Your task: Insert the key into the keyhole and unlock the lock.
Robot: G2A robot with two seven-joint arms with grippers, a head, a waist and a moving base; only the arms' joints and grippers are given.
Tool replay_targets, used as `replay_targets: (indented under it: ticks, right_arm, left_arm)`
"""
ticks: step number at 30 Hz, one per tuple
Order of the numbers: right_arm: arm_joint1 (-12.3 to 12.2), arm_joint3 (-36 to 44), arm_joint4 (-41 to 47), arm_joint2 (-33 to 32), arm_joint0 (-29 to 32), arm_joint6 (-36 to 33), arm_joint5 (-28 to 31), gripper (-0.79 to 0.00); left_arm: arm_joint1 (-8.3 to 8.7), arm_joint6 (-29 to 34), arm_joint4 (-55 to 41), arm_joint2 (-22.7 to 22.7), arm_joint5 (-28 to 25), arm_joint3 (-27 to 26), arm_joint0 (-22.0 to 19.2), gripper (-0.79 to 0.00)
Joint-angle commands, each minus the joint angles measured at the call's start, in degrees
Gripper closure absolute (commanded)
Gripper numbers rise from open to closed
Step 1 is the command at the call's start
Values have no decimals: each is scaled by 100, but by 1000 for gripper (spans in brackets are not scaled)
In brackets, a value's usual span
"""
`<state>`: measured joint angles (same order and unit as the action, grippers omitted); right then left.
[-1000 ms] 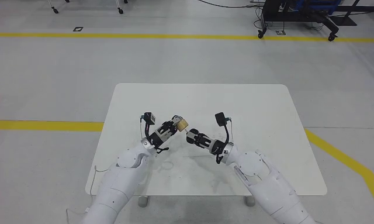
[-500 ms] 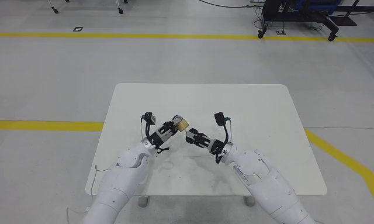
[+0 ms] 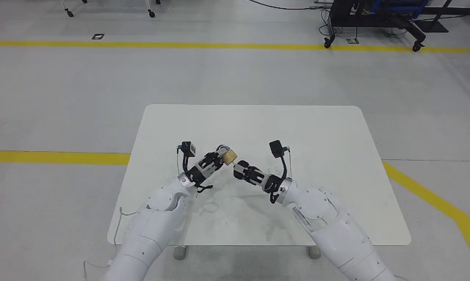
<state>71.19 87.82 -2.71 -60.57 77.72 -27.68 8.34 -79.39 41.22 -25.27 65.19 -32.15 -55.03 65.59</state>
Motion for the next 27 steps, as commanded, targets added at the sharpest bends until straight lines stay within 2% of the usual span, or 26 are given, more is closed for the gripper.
replay_targets:
  ticks: [1,26,27]
  right_arm:
    - [3,-13,9,6,-13,-6,-3,0]
    - [43,-101,7,11,-103,231,-54,-3]
    - [43,-103,15,13,-105,199,-62,-730]
  left_arm:
    - [0,-5,13,-9,-7,-4,1,0]
    - [4,-17,26,-70,69,-70,28,0]
    - [3,-34,12,-67,83,-69,26,0]
